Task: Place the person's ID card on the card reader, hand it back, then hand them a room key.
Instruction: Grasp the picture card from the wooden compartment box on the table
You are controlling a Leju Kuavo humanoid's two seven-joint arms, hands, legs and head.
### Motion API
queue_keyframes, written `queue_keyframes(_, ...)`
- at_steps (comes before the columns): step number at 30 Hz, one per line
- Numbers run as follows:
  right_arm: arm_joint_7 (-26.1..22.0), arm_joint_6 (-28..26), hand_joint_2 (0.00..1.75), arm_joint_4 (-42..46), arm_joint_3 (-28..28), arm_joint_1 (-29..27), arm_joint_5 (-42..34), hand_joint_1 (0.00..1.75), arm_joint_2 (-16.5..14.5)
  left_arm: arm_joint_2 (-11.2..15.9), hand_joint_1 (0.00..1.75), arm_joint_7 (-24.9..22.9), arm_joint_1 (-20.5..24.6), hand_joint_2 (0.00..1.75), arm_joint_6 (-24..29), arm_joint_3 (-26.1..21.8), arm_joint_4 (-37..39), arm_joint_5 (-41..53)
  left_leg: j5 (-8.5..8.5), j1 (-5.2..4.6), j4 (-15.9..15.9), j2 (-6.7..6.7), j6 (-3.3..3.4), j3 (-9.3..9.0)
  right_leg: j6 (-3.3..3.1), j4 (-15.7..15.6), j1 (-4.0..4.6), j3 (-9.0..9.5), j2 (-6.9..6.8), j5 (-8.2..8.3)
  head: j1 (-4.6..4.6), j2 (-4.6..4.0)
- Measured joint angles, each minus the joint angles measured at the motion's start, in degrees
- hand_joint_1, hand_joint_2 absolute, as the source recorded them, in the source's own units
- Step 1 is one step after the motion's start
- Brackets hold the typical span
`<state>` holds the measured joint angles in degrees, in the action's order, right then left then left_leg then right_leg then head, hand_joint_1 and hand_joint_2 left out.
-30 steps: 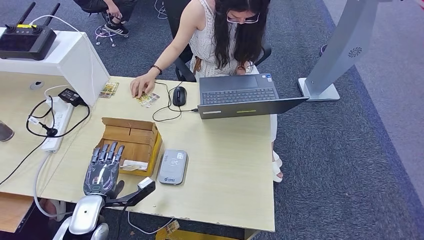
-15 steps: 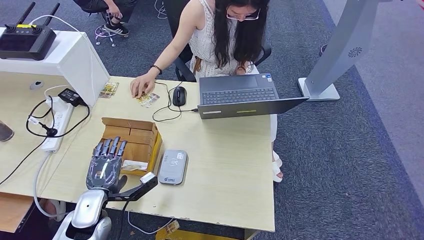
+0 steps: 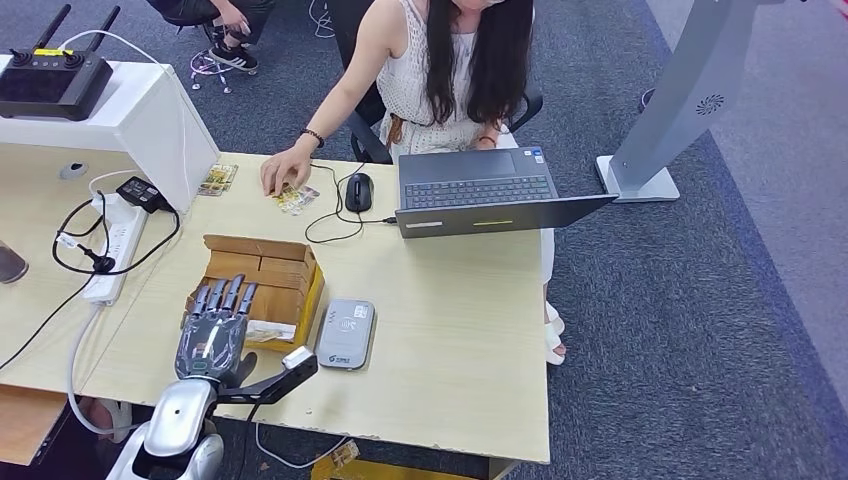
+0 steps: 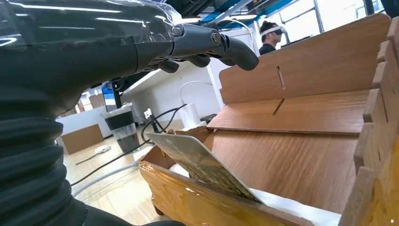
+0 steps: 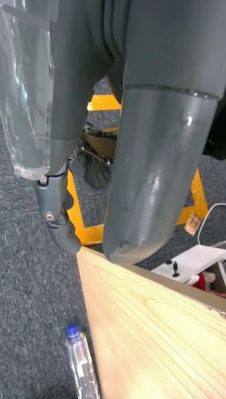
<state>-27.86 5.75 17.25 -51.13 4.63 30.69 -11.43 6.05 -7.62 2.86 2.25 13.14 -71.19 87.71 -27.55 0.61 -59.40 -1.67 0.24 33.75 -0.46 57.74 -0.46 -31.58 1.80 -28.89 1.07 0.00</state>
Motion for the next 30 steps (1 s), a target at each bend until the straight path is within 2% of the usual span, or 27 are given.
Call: queue_keyframes(30, 0.06, -0.02, 0.00, 0.00, -0.09, 0.08, 0.35, 0.00, 0.00, -0.45, 0.00, 0.89, -1.06, 1.75, -0.57, 0.00, 0.35, -1.31, 0.00, 0.00, 0.00, 0.00, 0.00, 0.00, 0.00, 0.00, 0.00, 0.00, 0.00, 0.00, 0.00, 0.00)
